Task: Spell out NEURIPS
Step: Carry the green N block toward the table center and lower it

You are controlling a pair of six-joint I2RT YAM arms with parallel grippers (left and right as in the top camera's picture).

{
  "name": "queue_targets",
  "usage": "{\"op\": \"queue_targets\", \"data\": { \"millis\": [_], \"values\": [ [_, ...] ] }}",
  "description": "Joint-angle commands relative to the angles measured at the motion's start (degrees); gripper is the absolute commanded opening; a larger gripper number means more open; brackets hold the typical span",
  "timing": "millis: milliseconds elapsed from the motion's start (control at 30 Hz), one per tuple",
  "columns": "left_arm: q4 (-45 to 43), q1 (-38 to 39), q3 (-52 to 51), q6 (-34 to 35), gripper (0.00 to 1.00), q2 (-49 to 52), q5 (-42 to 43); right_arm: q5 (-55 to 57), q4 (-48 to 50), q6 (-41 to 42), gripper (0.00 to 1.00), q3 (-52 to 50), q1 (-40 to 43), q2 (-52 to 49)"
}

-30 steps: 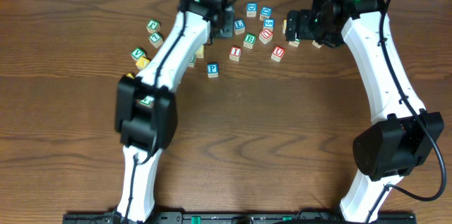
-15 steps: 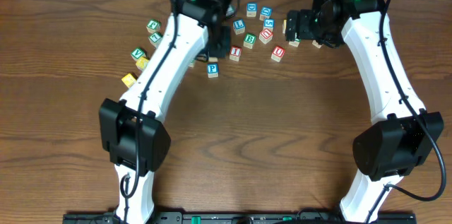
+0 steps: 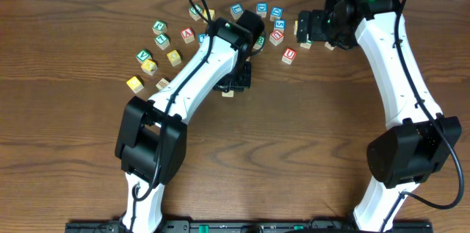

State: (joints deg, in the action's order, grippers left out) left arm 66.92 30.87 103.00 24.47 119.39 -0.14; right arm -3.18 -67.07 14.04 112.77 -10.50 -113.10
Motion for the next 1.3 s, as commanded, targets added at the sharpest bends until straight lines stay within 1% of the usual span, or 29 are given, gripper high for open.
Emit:
{"op": "queue_targets", "data": {
  "millis": [0, 233, 467, 733, 1000, 1100, 1133, 1267],
  "values": [
    [-2.6, 0.0, -2.7, 2.3, 0.29, 0.5, -0.3, 0.3, 0.0, 0.0, 0.99, 0.6, 0.3, -0.5],
    [-10.5, 0.1, -6.9, 2.5, 0.28, 0.5, -0.3, 3.9, 0.0, 0.1, 0.98, 0.6, 0.7, -0.5],
    [-15.4, 0.1, -10.3, 4.0, 0.28, 0.5, -0.4, 4.2, 0.0, 0.2, 0.98, 0.6, 3.2, -0.5],
    [-24.2, 0.1, -15.8, 4.8, 0.29, 0.5, -0.6, 4.1, -0.1, 0.7, 0.98, 0.6, 5.3, -0.5],
    [-25.0, 0.1, -16.5, 4.8, 0.29, 0.5, -0.6, 4.1, -0.1, 0.7, 0.98, 0.6, 5.3, -0.5],
    [-25.0, 0.1, -16.5, 4.8, 0.3, 0.5, -0.6, 4.1, -0.1, 0.7, 0.98, 0.6, 5.2, -0.5],
    [-25.0, 0.1, -16.5, 4.8, 0.34, 0.5, -0.6, 4.1, -0.1, 0.7, 0.98, 0.6, 5.2, -0.5],
    [-25.0, 0.1, -16.5, 4.8, 0.4, 0.5, -0.6, 4.1, 0.0, 0.7, 0.98, 0.6, 5.2, -0.5]
  ]
}}
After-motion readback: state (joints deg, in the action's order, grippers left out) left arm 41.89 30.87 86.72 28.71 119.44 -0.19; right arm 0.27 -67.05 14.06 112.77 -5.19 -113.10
